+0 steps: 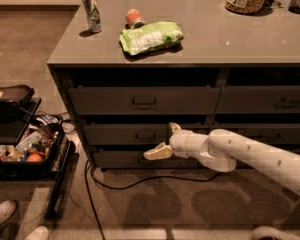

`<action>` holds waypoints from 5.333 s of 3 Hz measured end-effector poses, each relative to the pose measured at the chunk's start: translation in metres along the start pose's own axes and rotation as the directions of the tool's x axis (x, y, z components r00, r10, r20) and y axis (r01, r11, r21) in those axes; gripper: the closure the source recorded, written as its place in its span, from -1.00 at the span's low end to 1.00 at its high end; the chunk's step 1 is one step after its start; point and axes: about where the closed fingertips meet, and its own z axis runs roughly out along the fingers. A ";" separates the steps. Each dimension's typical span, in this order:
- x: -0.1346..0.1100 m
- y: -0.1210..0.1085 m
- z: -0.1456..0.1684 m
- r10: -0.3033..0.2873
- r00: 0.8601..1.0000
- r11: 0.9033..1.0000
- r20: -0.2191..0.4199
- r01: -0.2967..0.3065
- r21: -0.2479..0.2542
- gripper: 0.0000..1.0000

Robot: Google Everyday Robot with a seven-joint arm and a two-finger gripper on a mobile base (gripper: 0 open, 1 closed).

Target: Open bottom drawer

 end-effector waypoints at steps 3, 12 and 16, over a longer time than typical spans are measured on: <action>0.066 -0.019 0.024 0.037 0.975 0.994 -0.220 -0.014 0.106 -1.00; 0.186 -0.019 0.116 0.146 0.928 0.988 -0.344 -0.153 0.008 -1.00; 0.197 -0.049 0.156 0.235 0.934 0.970 -0.270 -0.244 -0.001 -1.00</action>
Offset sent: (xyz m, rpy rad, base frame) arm 0.0049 -0.0082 -0.0523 -0.1342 0.0970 -0.0715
